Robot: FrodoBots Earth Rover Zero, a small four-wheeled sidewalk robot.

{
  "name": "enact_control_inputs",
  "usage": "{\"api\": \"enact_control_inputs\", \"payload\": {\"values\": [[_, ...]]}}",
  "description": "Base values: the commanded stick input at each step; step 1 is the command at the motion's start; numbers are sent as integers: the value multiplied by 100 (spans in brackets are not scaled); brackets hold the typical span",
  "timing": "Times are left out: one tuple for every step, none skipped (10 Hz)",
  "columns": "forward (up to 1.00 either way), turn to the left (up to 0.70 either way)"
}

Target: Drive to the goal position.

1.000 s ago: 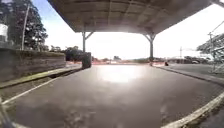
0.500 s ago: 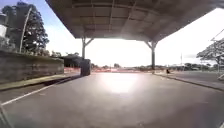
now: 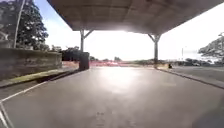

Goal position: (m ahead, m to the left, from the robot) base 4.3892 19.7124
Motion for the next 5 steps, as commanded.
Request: {"api": "enact_control_inputs", "payload": {"values": [[70,0],[70,0],[70,0],[70,0],[70,0]]}}
